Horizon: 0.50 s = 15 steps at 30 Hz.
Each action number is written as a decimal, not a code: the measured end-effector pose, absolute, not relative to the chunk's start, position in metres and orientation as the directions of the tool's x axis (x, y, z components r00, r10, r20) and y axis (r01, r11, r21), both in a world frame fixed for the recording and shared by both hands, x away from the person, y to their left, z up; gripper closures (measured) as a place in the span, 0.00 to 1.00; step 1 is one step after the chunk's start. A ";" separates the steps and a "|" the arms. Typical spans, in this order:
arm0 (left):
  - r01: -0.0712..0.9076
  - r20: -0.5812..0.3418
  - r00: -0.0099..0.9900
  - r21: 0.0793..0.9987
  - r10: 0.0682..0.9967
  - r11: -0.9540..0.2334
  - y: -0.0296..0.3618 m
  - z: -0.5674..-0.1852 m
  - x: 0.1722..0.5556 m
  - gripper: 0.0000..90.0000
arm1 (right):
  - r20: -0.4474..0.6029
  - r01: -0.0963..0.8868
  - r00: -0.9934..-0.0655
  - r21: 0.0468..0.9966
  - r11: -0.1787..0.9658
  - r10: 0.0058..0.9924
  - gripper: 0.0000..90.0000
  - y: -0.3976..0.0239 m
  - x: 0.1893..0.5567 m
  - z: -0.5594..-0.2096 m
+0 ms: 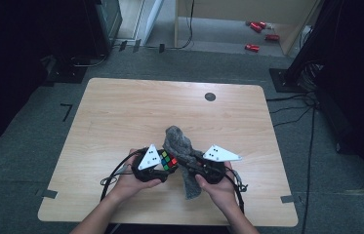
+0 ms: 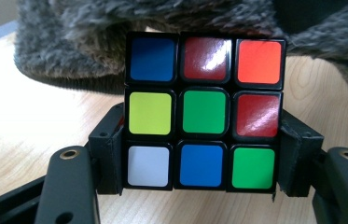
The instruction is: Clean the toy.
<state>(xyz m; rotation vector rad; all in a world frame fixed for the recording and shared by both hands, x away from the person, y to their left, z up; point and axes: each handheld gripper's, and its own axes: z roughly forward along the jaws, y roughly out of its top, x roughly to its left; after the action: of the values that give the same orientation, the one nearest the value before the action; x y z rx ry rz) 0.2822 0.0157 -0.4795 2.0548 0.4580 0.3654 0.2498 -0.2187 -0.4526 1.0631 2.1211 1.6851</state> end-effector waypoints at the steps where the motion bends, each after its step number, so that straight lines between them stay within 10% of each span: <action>1: 0.172 0.066 0.885 0.873 0.460 -0.456 0.017 -0.478 0.282 0.38 | 0.270 0.406 -0.702 0.912 0.059 0.659 0.75 -0.221 0.252 -0.454; 15: 0.167 0.068 0.892 0.869 0.447 -0.465 0.014 -0.481 0.281 0.38 | 0.306 0.422 -0.697 0.906 0.026 0.648 0.74 -0.220 0.251 -0.455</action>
<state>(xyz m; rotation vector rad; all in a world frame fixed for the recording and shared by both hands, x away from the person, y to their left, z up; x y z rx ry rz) 0.2810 0.0138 -0.4805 2.0542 0.4431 0.3527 0.2510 -0.2203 -0.4547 1.1164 2.1028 1.7394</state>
